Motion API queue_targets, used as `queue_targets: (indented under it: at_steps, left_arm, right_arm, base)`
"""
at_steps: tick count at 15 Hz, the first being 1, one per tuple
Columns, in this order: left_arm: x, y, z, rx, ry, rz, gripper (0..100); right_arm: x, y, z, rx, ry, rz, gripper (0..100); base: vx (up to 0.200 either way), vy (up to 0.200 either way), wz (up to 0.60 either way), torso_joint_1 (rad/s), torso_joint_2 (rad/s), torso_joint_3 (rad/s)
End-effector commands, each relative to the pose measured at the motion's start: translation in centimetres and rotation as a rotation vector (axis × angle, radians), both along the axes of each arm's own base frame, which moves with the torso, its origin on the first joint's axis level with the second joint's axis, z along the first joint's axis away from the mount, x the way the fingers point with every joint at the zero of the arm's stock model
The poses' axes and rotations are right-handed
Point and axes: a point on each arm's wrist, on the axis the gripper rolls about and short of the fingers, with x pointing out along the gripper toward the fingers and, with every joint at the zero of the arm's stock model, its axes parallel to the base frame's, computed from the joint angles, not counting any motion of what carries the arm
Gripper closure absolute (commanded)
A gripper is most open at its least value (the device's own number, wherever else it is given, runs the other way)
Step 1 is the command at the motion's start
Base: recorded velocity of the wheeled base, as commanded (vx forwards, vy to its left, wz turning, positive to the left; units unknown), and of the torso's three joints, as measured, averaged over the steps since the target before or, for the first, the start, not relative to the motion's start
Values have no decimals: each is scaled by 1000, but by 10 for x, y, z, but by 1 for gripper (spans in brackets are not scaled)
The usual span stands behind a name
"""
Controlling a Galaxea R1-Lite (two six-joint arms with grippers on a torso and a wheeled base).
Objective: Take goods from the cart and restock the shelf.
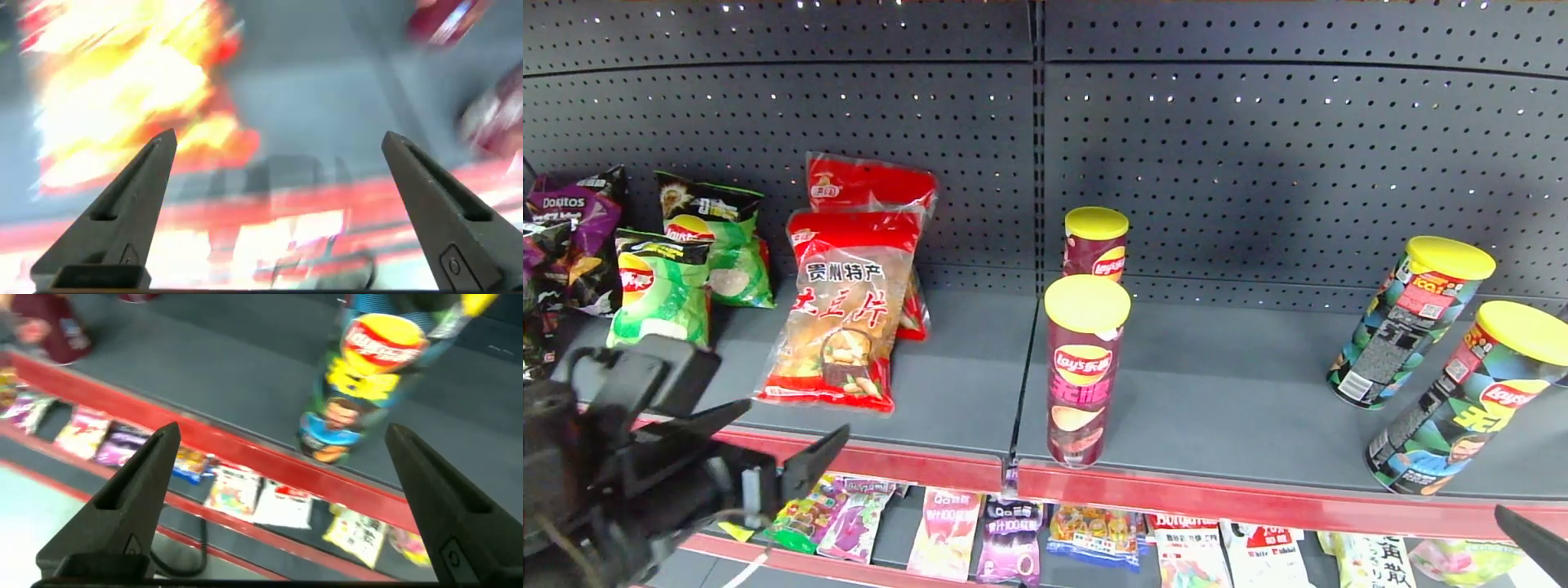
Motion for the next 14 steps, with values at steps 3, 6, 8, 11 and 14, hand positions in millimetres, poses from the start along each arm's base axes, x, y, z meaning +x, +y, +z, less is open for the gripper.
queue_targets:
  at_steps: [3, 6, 8, 11, 14]
  left_arm:
    - [-154, 60, 7, 40, -7, 84, 0]
    - [-166, 64, -1, 80, -53, 130, 0]
    - [-165, 65, -2, 116, -55, 134, 0]
    - [-166, 65, -4, 163, -67, 117, 0]
    - [-174, 68, -12, 236, -115, 127, 0]
  right_arm:
    - [4, -6, -3, -77, 26, -121, 0]
    - [2, -6, -9, -91, 37, -129, 0]
    - [1, -7, -12, -93, 38, -128, 0]
    - [0, -7, -12, -91, 32, -125, 0]
    - [-6, -8, -18, -89, 19, -127, 0]
  base:
    - [0, 0, 0, 0, 0, 0]
    - [0, 0, -200, -1, 1, 1]
    - [0, 0, -600, -2, 2, 5]
    - [0, 0, 0, 0, 0, 0]
    - [0, 0, 0, 0, 0, 0]
